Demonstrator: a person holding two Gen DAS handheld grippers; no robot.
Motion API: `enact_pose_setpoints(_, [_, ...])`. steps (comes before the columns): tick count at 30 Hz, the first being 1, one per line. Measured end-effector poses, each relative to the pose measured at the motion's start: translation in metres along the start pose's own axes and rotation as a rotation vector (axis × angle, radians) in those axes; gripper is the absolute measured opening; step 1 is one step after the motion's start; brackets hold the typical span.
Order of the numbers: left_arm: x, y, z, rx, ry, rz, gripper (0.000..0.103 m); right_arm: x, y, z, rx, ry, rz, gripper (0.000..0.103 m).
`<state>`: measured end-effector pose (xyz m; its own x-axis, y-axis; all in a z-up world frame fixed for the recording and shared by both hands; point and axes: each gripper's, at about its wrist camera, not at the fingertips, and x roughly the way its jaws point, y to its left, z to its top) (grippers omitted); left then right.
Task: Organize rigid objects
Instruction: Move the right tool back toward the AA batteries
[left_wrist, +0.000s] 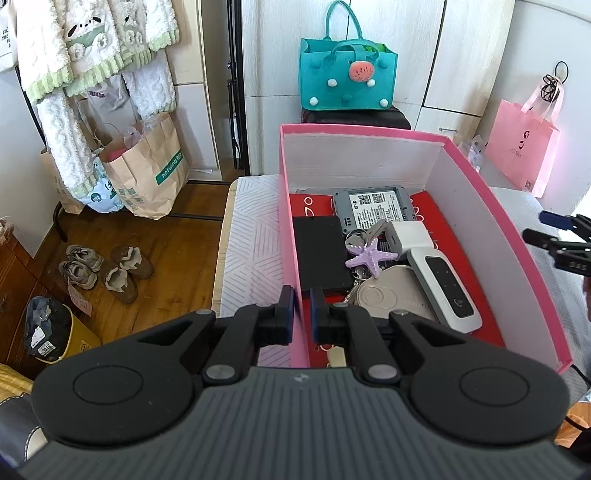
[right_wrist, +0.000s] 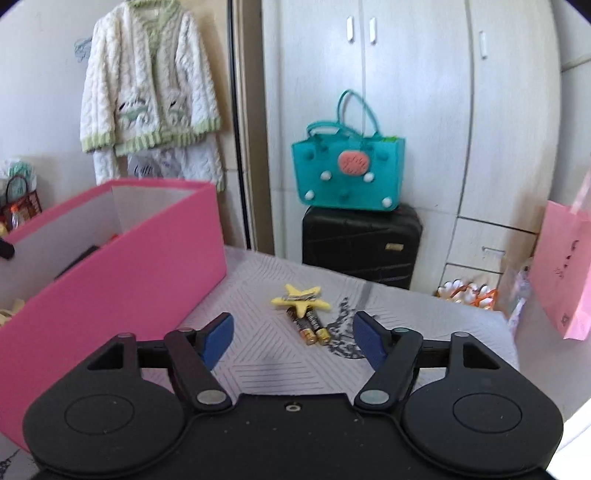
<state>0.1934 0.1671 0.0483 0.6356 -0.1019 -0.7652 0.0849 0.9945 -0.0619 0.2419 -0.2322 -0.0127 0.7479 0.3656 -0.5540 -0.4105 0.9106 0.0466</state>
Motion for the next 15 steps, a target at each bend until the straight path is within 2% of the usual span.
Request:
enact_pose_setpoints(4, [0.001, 0.001, -0.001, 0.001, 0.003, -0.007, 0.008, 0.025, 0.003, 0.011, -0.031, 0.065, 0.041, 0.079])
enact_pose_setpoints(7, [0.002, 0.002, -0.001, 0.002, 0.003, -0.007, 0.008, 0.046, 0.002, 0.016, -0.061, 0.112, 0.041, 0.068])
enact_pose_setpoints(9, [0.002, 0.002, 0.000, 0.000, 0.003, -0.008, 0.008, 0.060, 0.001, 0.016, -0.076, 0.139, 0.007, 0.056])
enact_pose_setpoints(10, [0.002, 0.002, 0.000, 0.001, 0.003, -0.007, 0.008, 0.066, -0.001, 0.015, -0.084, 0.153, -0.002, 0.054])
enact_pose_setpoints(12, [0.002, 0.002, 0.000, 0.001, 0.004, -0.007, 0.008, 0.075, -0.005, 0.012, -0.079, 0.174, -0.004, 0.040])
enact_pose_setpoints(13, [0.002, 0.002, 0.000, 0.000, 0.004, -0.008, 0.008, 0.076, -0.008, 0.010, -0.058, 0.173, 0.006, 0.036])
enact_pose_setpoints(14, [0.001, 0.002, 0.000, 0.001, 0.004, -0.008, 0.008, 0.075, -0.009, 0.009, -0.036, 0.174, 0.027, 0.025])
enact_pose_setpoints(15, [0.001, 0.002, 0.000, 0.002, 0.004, -0.005, 0.008, 0.073, -0.009, 0.009, -0.026, 0.177, 0.040, 0.023])
